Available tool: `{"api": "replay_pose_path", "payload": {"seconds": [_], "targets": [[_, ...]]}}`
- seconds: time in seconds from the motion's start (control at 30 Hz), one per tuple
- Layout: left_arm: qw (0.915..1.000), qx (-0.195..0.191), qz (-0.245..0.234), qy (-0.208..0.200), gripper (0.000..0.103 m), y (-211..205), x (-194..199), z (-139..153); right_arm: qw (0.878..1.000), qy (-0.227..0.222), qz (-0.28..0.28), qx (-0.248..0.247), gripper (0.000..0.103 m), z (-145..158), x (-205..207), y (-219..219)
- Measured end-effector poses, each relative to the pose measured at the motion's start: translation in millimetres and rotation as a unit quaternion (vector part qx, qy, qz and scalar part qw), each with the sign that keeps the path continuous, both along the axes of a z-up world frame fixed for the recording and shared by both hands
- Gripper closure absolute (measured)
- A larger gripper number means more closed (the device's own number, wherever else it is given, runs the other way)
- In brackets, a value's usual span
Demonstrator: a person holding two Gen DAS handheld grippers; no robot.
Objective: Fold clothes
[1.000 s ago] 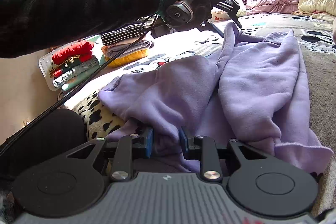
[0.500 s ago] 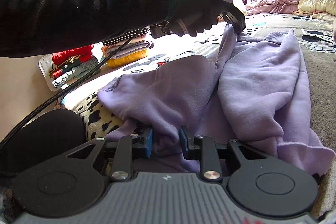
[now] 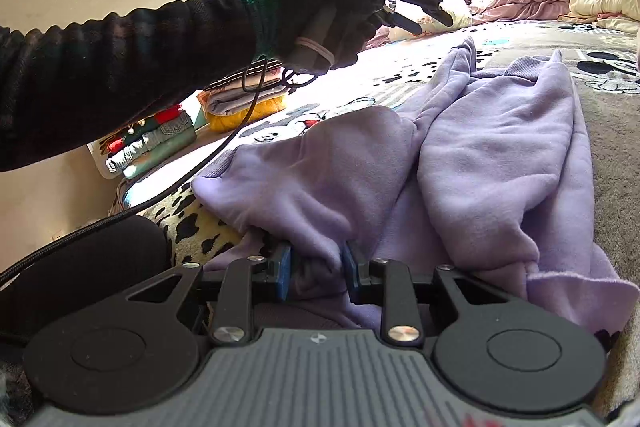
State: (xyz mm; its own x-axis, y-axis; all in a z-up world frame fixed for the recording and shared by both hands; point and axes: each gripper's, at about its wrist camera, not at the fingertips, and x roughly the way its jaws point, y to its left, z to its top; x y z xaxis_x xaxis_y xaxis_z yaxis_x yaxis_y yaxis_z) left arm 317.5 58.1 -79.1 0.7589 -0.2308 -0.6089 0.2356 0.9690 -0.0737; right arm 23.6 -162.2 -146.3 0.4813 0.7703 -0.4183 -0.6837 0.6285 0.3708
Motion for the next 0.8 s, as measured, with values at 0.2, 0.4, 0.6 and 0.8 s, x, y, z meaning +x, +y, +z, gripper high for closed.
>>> {"api": "replay_pose_path", "payload": {"seconds": [0.2, 0.4, 0.6, 0.8], "targets": [[0.9962, -0.042, -0.038, 0.067, 0.083, -25.3, 33.8, -37.8, 1.0, 0.003, 0.01, 0.005, 0.073, 0.5, -2.2, -0.6], [0.995, 0.001, -0.069, 0.072, 0.083, -56.6, 45.2, -48.9, 1.0, 0.01, 0.016, 0.007, 0.073, -1.3, -1.1, -0.8], [0.9975, -0.019, -0.066, 0.017, 0.083, -21.0, 9.2, -18.5, 1.0, 0.012, 0.017, 0.01, 0.073, -1.6, 0.4, -3.1], [0.9938, 0.059, -0.093, 0.018, 0.083, -35.2, 12.1, -39.0, 1.0, 0.015, 0.016, 0.012, 0.073, -2.0, 1.2, -3.7]]}}
